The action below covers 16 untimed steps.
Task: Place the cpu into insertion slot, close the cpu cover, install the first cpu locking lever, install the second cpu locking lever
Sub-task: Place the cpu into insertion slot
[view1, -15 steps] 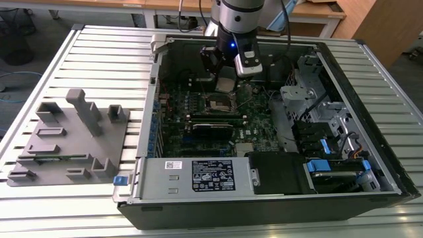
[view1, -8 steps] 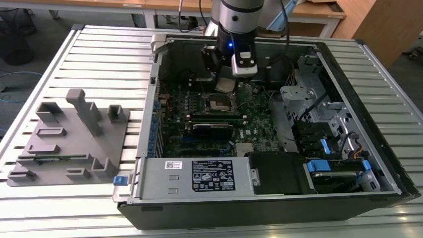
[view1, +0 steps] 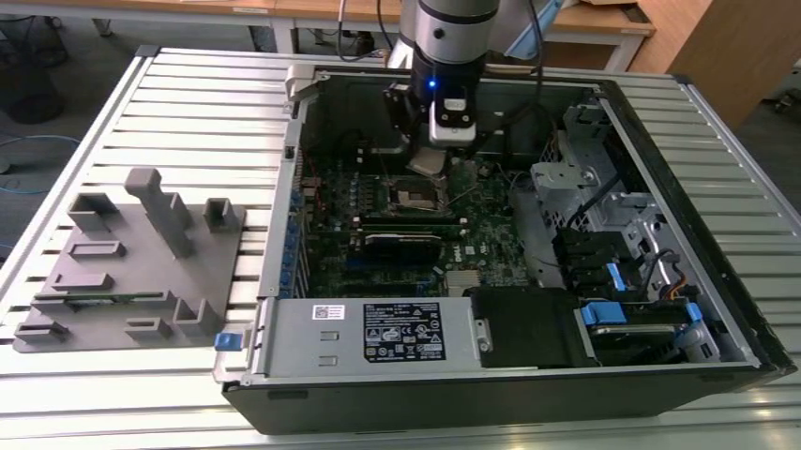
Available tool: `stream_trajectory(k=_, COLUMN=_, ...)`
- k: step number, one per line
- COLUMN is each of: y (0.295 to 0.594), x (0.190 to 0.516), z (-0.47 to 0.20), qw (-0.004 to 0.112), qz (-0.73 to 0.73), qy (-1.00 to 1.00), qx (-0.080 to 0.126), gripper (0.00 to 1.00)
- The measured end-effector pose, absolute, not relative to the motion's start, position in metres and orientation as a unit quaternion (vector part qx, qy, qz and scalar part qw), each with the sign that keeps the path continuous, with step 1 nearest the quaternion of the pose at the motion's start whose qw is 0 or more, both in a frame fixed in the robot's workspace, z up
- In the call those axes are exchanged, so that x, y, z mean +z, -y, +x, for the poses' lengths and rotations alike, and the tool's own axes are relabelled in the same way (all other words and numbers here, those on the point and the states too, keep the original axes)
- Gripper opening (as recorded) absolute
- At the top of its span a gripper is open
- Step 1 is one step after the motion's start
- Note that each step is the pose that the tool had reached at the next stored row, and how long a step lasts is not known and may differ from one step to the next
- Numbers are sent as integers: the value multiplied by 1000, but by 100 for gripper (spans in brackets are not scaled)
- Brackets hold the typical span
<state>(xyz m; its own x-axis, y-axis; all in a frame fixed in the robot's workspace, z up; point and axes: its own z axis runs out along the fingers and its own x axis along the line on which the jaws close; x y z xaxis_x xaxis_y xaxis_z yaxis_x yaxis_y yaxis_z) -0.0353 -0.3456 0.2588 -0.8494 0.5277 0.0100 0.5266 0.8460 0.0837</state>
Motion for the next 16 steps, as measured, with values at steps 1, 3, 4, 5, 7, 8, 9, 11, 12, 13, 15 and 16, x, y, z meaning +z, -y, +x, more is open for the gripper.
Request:
stream_trajectory(k=1, y=346, x=259, z=-35, qw=7, qz=283, qy=-958, qx=42, gripper=54)
stream_trajectory(k=3, y=346, x=259, z=-35, qw=8, qz=300, qy=-953, qx=41, gripper=54)
stream_trajectory(k=4, y=346, x=259, z=-35, qw=8, qz=309, qy=-950, qx=41, gripper=54)
stream_trajectory(k=5, y=346, x=259, z=-35, qw=9, qz=317, qy=-947, qx=41, gripper=54)
stream_trajectory(k=7, y=346, x=259, z=-35, qw=9, qz=335, qy=-941, qx=41, gripper=54)
stream_trajectory(k=8, y=346, x=258, z=-35, qw=10, qz=342, qy=-939, qx=41, gripper=54)
stream_trajectory(k=9, y=346, x=259, z=-35, qw=10, qz=345, qy=-938, qx=41, gripper=54)
stream_trajectory(k=11, y=346, x=259, z=-35, qw=10, qz=346, qy=-937, qx=41, gripper=54)
stream_trajectory(k=12, y=346, x=259, z=-35, qw=10, qz=346, qy=-937, qx=41, gripper=54)
stream_trajectory(k=13, y=346, x=258, z=-35, qw=10, qz=346, qy=-937, qx=41, gripper=54)
stream_trajectory(k=15, y=346, x=258, z=-35, qw=10, qz=346, qy=-937, qx=41, gripper=54)
stream_trajectory(k=16, y=346, x=259, z=-35, qw=10, qz=346, qy=-937, qx=41, gripper=54)
